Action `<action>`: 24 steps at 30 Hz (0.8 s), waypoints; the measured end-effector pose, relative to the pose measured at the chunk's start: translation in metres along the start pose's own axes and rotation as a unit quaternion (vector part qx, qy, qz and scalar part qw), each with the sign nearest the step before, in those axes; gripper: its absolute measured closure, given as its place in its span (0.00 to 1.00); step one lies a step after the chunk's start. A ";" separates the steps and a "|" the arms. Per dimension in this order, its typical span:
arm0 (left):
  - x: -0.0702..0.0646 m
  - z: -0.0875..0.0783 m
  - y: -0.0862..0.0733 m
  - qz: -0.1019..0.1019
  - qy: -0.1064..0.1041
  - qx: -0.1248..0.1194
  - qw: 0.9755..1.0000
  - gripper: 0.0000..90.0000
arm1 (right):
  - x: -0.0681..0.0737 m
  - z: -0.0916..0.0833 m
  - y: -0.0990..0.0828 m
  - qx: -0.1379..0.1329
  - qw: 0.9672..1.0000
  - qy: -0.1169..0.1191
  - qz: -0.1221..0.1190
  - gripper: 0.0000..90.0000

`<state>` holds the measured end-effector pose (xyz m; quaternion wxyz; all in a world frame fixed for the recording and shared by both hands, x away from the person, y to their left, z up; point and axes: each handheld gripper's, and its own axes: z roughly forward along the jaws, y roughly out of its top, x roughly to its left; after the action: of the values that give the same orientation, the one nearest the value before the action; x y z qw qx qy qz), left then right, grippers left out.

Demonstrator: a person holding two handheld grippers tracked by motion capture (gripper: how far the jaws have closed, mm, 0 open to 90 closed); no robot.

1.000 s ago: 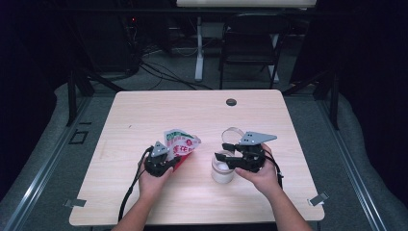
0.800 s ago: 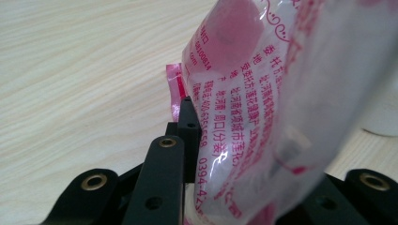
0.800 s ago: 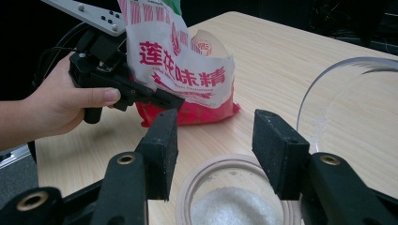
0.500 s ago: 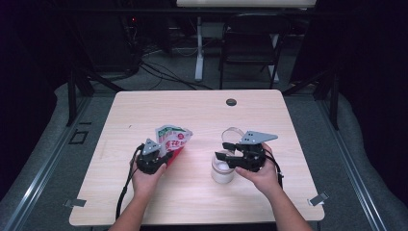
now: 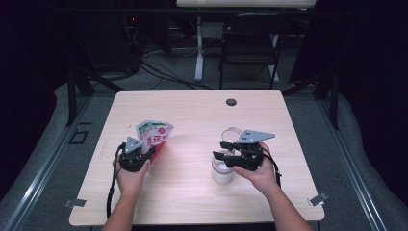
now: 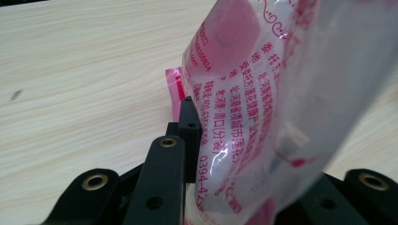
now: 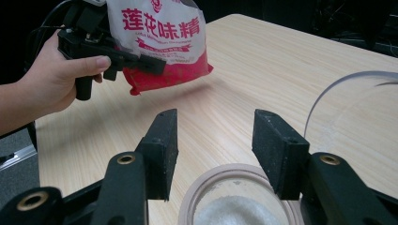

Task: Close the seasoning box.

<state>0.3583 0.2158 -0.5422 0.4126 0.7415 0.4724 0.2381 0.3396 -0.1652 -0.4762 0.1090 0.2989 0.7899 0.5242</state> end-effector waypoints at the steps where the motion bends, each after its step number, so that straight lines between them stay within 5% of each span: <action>1: 0.003 -0.001 -0.001 -0.002 0.007 0.001 1.000 0.86 | 0.000 0.000 0.001 0.001 1.000 -0.001 -0.001 0.56; 14: 0.042 -0.016 -0.020 -0.068 0.067 0.006 0.995 0.86 | 0.001 0.009 0.005 0.001 1.000 0.009 -0.001 0.56; 24: 0.055 -0.016 -0.032 -0.101 0.078 0.012 0.992 0.84 | 0.002 0.015 0.007 -0.001 1.000 0.016 0.000 0.56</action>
<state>0.3543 0.2784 -0.5623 0.3874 0.6744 0.5782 0.2467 0.3479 -0.1510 -0.4763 0.0968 0.2906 0.7909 0.5298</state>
